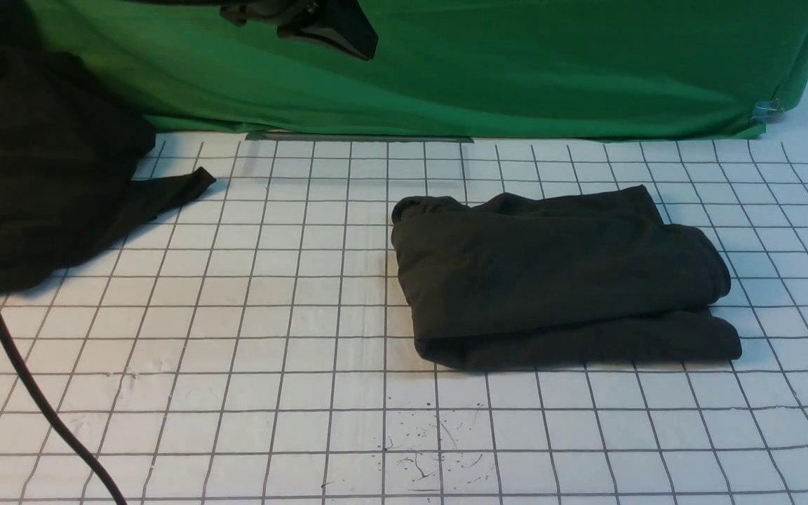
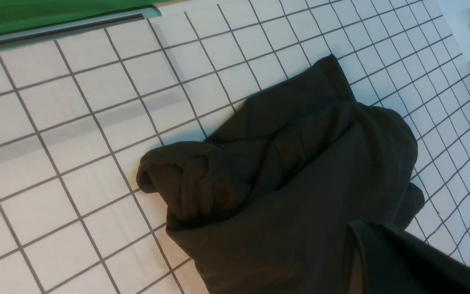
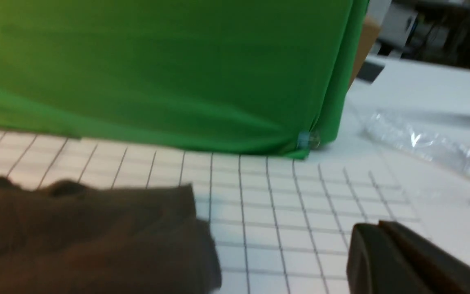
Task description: Fold a long-sleeved shirt over a white checkered tablecloth.
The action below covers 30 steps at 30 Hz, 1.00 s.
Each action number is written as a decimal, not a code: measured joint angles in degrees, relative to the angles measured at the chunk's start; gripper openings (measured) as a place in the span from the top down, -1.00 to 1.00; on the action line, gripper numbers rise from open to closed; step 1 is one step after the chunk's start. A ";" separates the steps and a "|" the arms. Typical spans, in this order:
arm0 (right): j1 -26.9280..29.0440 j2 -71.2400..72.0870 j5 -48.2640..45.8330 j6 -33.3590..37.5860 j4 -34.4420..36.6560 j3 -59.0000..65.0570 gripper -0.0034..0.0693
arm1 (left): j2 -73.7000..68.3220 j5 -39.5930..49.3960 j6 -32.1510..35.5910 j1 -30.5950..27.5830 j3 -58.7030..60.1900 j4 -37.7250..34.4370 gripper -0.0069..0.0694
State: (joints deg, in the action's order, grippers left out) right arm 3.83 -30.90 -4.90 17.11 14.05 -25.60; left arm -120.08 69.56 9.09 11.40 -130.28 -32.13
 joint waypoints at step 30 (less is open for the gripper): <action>-4.84 25.39 2.01 0.05 -5.59 20.33 0.76 | 0.83 0.10 0.13 0.00 0.00 1.57 0.80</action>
State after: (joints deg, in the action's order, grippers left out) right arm -1.02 -5.51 -2.90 17.16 8.46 -5.27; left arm -119.25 69.66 9.23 11.40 -130.28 -30.57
